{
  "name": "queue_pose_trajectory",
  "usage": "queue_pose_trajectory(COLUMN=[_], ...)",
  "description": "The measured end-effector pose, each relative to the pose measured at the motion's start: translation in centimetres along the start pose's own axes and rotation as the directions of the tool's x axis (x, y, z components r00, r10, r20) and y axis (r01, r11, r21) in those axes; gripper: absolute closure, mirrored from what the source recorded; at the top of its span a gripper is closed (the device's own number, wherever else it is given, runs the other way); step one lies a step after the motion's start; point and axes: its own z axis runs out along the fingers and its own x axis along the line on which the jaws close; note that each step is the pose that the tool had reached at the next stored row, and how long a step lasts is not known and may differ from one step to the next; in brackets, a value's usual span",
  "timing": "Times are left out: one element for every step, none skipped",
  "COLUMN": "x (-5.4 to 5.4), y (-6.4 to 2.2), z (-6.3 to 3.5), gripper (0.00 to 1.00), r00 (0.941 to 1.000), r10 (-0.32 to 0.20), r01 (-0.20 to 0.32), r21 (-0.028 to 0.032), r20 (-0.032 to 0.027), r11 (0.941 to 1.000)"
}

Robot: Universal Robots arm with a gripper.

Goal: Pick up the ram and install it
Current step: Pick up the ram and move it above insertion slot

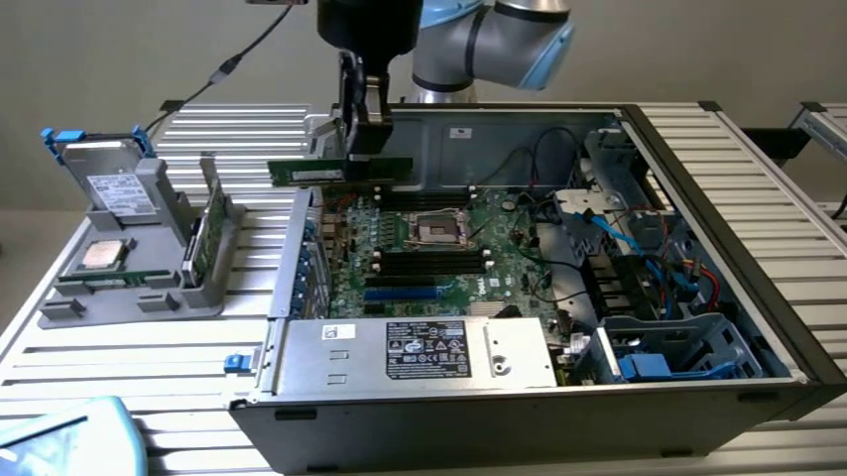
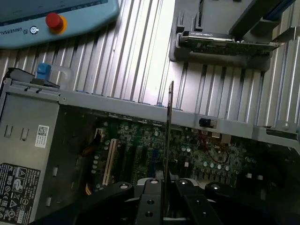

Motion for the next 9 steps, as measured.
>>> queue_pose_trajectory(x=[0.1,0.2,0.2,0.3,0.4,0.4,0.5,0.6,0.6], y=[-0.43,-0.86,-1.32,-1.74,-2.20,-2.63,-3.03,-3.43,-3.77], z=[-0.07,-0.13,-0.20,-0.27,-0.34,-0.40,-0.46,-0.51,-0.55], gripper=[0.86,0.86,0.86,0.86,0.86,0.86,0.86,0.86,0.86], r00=[1.0000,1.0000,1.0000,1.0000,1.0000,1.0000,1.0000,1.0000,1.0000], r10=[0.000,0.000,0.000,0.000,0.000,0.000,-0.001,-0.001,-0.001], r01=[0.000,0.000,0.000,0.000,0.000,0.000,0.001,0.001,0.001], r21=[0.0001,0.0001,0.0003,0.0003,0.0003,0.0005,0.0006,0.0009,0.0011], r20=[0.0003,0.0006,0.0011,0.0015,0.0020,0.0027,0.0037,0.0049,0.0063], r11=[1.0000,1.0000,1.0000,1.0000,1.0000,1.0000,1.0000,1.0000,1.0000])
